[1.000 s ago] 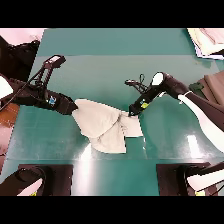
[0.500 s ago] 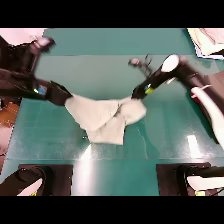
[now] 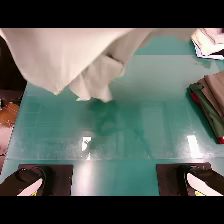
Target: Fold the shirts.
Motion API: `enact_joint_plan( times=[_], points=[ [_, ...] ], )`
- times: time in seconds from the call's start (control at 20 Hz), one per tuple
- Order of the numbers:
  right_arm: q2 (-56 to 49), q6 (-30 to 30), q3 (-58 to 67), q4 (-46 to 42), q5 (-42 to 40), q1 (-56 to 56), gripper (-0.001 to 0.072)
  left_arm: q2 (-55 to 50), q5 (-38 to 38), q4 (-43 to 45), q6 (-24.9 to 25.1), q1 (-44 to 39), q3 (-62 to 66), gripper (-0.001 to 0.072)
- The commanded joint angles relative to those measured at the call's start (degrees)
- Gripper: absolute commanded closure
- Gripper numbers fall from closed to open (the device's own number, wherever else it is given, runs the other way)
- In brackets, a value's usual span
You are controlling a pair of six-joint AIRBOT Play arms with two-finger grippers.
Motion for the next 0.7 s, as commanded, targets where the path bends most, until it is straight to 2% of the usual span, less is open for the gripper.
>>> enact_joint_plan(
  times=[0.0, 0.1, 0.2, 0.4, 0.5, 0.65],
  points=[
    [7.5, 1.3, 3.4, -1.3, -0.4, -5.5, 0.0697, 0.2, 0.2, -4.3, 0.1, 0.1, 5.9, 0.0682],
    [10.2, 1.3, 3.4, -1.3, -0.4, -9.1, 0.0698, 0.1, 0.9, -9.0, 0.1, 0.1, 5.9, 0.0682],
    [11.4, 2.1, 3.4, -1.1, -0.2, -12.4, 0.0698, -0.1, 1.6, -9.9, 0.1, 0.1, 5.9, 0.0682],
    [7.4, 3.9, 3.3, 4.0, 4.4, -13.1, 0.0698, -0.7, -0.6, -2.8, 0.1, 0.1, -2.9, 0.0682],
    [2.2, 6.6, 3.3, 6.3, 8.6, -9.4, 0.0697, -2.5, -4.1, 1.3, 0.2, 0.1, -10.3, 0.0682],
    [-7.0, 7.3, 1.4, 6.1, 12.3, -2.5, 0.0697, -7.9, -3.5, 5.5, 0.7, 0.1, -22.4, 0.0682]
  ],
)
